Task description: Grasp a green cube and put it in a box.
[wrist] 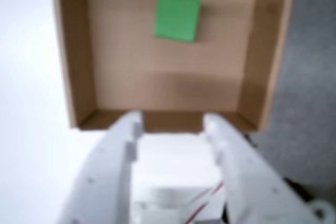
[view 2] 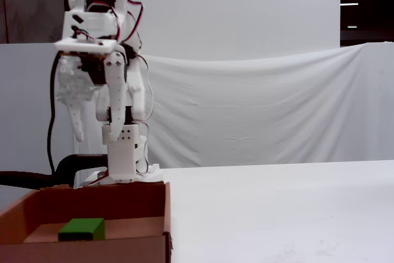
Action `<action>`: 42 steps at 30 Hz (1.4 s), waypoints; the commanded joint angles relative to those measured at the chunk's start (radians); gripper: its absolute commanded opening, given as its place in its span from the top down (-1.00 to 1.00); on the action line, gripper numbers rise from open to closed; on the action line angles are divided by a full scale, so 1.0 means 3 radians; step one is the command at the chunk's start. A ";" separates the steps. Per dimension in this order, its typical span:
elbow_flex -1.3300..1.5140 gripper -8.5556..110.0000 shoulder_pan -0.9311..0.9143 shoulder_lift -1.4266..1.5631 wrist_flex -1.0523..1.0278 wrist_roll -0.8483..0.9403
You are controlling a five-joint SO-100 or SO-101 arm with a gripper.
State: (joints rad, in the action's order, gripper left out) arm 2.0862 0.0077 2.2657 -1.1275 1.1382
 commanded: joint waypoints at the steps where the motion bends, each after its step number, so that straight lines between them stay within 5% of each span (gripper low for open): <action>1: 0.0337 0.61 0.0056 0.0430 0.0036 0.0189; 17: 0.2552 0.63 -0.0046 0.2419 -0.0128 0.0926; 42: 0.2950 0.63 -0.0072 0.3063 -0.0343 0.0854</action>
State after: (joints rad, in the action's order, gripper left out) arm 2.9698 -0.0169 3.1769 -1.2195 1.3790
